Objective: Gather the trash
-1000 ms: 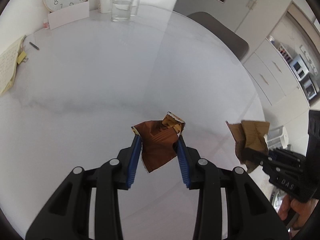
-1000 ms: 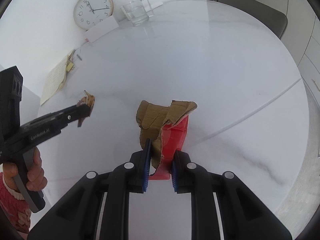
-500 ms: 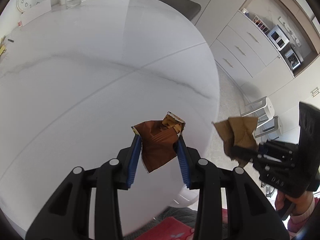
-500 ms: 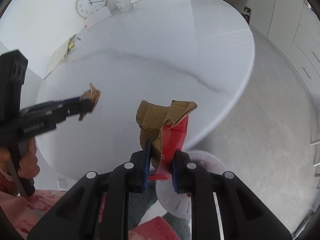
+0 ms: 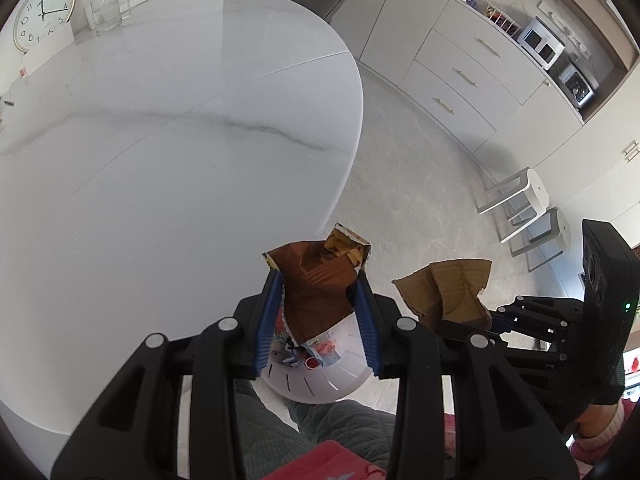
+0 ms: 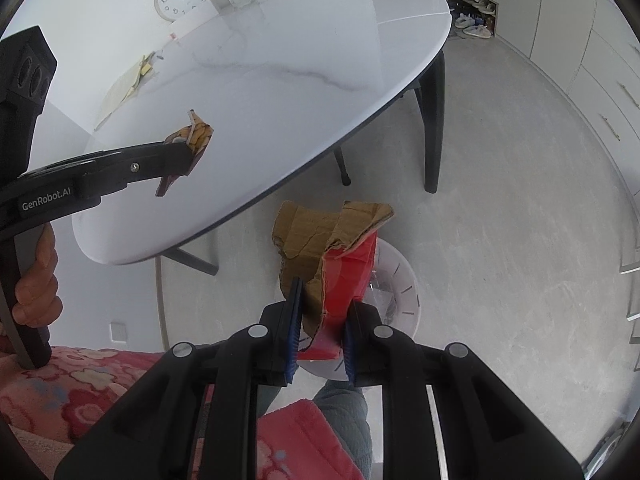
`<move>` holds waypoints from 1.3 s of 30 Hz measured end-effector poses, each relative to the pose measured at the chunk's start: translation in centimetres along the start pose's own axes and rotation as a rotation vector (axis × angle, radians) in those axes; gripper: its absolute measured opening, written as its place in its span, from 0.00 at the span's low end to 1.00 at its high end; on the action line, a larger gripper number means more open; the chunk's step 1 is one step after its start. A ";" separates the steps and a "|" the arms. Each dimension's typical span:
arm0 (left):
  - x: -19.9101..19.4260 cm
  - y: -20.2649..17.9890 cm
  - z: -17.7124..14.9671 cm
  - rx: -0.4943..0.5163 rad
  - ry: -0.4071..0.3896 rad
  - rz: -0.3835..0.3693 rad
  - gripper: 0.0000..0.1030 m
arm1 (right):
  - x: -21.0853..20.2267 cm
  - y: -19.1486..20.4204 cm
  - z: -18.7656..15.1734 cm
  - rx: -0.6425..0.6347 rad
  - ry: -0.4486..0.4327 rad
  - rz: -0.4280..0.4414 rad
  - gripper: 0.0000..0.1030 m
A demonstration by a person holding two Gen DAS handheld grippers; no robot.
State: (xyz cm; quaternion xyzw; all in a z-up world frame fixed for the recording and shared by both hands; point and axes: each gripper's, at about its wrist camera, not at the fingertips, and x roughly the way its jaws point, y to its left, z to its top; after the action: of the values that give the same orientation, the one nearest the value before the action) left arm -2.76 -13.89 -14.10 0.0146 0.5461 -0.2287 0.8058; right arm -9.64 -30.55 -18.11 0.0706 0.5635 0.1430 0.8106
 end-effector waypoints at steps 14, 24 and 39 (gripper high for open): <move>0.4 -1.8 -1.6 0.040 0.030 0.005 0.35 | 0.0 -2.2 -1.4 0.102 -0.011 -0.089 0.97; 4.8 -4.8 -3.9 0.179 0.226 -0.054 0.37 | -2.0 -5.3 -3.1 0.187 -0.053 -0.156 0.97; 3.0 -6.7 -3.9 0.218 0.119 0.021 0.82 | -2.6 -6.1 -3.8 0.193 -0.065 -0.147 0.97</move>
State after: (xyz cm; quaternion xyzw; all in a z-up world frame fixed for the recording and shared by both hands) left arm -7.83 -19.90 -16.77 0.1214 0.5646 -0.2768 0.7680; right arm -13.11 -37.36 -18.81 0.1116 0.5515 0.0259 0.8263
